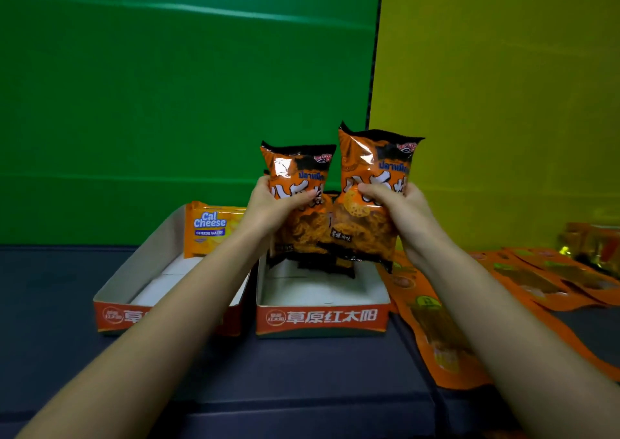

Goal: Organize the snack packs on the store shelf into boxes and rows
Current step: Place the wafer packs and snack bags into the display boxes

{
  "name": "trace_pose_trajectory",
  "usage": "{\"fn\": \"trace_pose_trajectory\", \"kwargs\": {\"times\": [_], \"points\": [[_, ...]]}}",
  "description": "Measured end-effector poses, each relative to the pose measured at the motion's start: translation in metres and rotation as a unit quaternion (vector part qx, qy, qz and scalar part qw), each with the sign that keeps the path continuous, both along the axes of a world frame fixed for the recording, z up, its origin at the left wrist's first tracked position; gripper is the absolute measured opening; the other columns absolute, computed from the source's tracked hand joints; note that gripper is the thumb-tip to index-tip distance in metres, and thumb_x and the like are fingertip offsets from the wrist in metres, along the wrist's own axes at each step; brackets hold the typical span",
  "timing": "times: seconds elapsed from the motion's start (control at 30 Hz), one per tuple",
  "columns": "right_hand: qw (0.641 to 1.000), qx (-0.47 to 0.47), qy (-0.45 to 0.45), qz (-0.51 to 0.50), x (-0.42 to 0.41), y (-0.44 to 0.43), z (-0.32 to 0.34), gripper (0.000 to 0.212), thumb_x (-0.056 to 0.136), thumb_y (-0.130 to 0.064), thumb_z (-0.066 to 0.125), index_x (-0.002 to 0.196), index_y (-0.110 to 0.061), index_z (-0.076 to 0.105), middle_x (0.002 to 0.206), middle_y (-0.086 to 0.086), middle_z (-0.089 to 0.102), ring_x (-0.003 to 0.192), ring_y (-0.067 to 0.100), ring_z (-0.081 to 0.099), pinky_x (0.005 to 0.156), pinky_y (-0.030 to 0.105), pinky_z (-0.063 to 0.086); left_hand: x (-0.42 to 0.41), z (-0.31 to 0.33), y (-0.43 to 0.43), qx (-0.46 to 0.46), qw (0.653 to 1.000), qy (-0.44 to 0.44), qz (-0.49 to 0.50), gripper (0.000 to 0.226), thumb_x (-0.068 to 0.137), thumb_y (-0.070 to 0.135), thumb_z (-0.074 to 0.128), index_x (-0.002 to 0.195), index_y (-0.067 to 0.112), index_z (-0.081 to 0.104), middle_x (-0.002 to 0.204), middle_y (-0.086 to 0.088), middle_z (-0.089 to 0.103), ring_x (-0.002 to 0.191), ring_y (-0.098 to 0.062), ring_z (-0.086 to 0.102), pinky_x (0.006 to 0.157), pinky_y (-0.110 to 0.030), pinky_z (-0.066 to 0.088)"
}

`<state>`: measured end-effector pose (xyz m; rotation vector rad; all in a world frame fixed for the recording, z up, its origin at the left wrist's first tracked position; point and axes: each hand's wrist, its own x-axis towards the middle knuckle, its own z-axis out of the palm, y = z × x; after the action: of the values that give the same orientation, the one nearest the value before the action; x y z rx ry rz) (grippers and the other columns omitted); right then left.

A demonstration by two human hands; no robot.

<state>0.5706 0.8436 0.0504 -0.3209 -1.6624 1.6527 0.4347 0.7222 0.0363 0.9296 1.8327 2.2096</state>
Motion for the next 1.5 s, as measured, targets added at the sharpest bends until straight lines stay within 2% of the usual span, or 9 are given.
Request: {"fn": "trace_pose_trajectory", "kwargs": {"times": [0.13, 0.33, 0.43, 0.57, 0.7, 0.83, 1.13, 1.27, 1.5], "points": [[1.0, 0.009, -0.004, 0.005, -0.022, 0.014, -0.01, 0.038, 0.08, -0.018, 0.07, 0.113, -0.019, 0.051, 0.091, -0.004, 0.065, 0.077, 0.009, 0.064, 0.056, 0.018, 0.05, -0.024, -0.015, 0.022, -0.026, 1.0, 0.0, 0.004, 0.06, 0.075, 0.011, 0.076, 0.124, 0.005, 0.042, 0.108, -0.003, 0.061, 0.098, -0.018, 0.061, 0.071, -0.021, 0.055], [0.998, 0.022, -0.048, 0.023, -0.047, 0.035, -0.037, 0.036, 0.079, -0.018, 0.072, 0.107, -0.022, 0.05, 0.091, -0.004, 0.064, 0.079, 0.01, 0.062, 0.062, 0.021, 0.047, -0.049, -0.04, 0.032, -0.163, 0.982, 0.077, 0.048, 0.051, 0.074, 0.013, 0.077, 0.107, 0.01, 0.038, 0.107, -0.007, 0.055, 0.101, -0.021, 0.057, 0.086, -0.033, 0.05], [0.994, 0.051, -0.088, 0.043, -0.056, 0.045, -0.049, 0.029, 0.08, -0.016, 0.072, 0.096, -0.027, 0.05, 0.095, -0.003, 0.065, 0.082, 0.01, 0.063, 0.067, 0.022, 0.049, -0.056, -0.039, 0.029, -0.21, 0.97, 0.109, 0.057, 0.063, 0.073, 0.014, 0.078, 0.117, 0.006, 0.034, 0.121, -0.012, 0.054, 0.112, -0.026, 0.055, 0.098, -0.041, 0.047], [0.971, 0.174, -0.161, 0.028, -0.063, 0.052, -0.053, 0.064, 0.076, -0.025, 0.075, 0.126, -0.015, 0.037, 0.115, 0.0, 0.056, 0.109, 0.019, 0.055, 0.097, 0.036, 0.046, -0.057, -0.035, 0.025, -0.237, 0.957, 0.146, 0.08, 0.077, 0.07, 0.013, 0.08, 0.121, 0.002, 0.024, 0.12, -0.012, 0.054, 0.11, -0.026, 0.057, 0.096, -0.041, 0.047], [0.945, 0.244, -0.217, 0.004, -0.069, 0.055, -0.049, 0.08, 0.073, -0.032, 0.078, 0.132, -0.008, 0.029, 0.118, 0.0, 0.051, 0.111, 0.019, 0.051, 0.096, 0.034, 0.043, -0.059, -0.036, 0.016, -0.263, 0.946, 0.162, 0.098, 0.07, 0.067, 0.022, 0.082, 0.112, 0.009, 0.03, 0.115, -0.008, 0.057, 0.105, -0.023, 0.059, 0.09, -0.037, 0.051], [0.914, 0.303, -0.262, -0.055, -0.075, 0.06, -0.057, 0.1, 0.062, -0.059, 0.075, 0.136, -0.008, 0.033, 0.138, 0.01, 0.048, 0.126, 0.03, 0.046, 0.102, 0.05, 0.042, -0.061, -0.039, 0.01, -0.27, 0.947, 0.146, 0.101, 0.071, 0.064, 0.029, 0.084, 0.112, 0.017, 0.034, 0.117, -0.007, 0.058, 0.109, -0.024, 0.058, 0.095, -0.045, 0.049], [0.884, 0.393, -0.213, -0.139, -0.067, 0.054, -0.055, 0.122, 0.068, -0.052, 0.075, 0.15, -0.011, -0.005, 0.159, 0.008, 0.007, 0.146, 0.025, 0.01, 0.117, 0.037, 0.017, -0.042, -0.037, 0.006, -0.331, 0.9, 0.228, 0.169, 0.091, 0.065, 0.038, 0.082, 0.133, 0.007, 0.029, 0.127, -0.009, 0.05, 0.12, -0.027, 0.047, 0.1, -0.044, 0.043], [0.85, 0.474, -0.134, -0.184, -0.06, 0.046, -0.044, 0.107, 0.074, -0.05, 0.071, 0.151, -0.015, 0.006, 0.159, 0.001, 0.009, 0.145, 0.02, 0.011, 0.117, 0.035, 0.016, -0.03, -0.027, -0.002, -0.347, 0.87, 0.271, 0.223, 0.083, 0.074, 0.044, 0.072, 0.135, 0.003, 0.032, 0.134, -0.013, 0.045, 0.128, -0.031, 0.038, 0.104, -0.041, 0.036], [0.803, 0.589, -0.036, -0.079, -0.057, -0.002, -0.025, 0.038, 0.087, -0.026, 0.059, 0.124, -0.019, 0.054, 0.126, -0.002, 0.055, 0.121, 0.018, 0.045, 0.098, 0.032, 0.037, -0.013, -0.02, -0.05, -0.415, 0.741, 0.404, 0.341, 0.037, 0.092, 0.038, 0.05, 0.118, 0.013, 0.057, 0.118, -0.005, 0.058, 0.112, -0.023, 0.051, 0.081, -0.033, 0.04]]}}
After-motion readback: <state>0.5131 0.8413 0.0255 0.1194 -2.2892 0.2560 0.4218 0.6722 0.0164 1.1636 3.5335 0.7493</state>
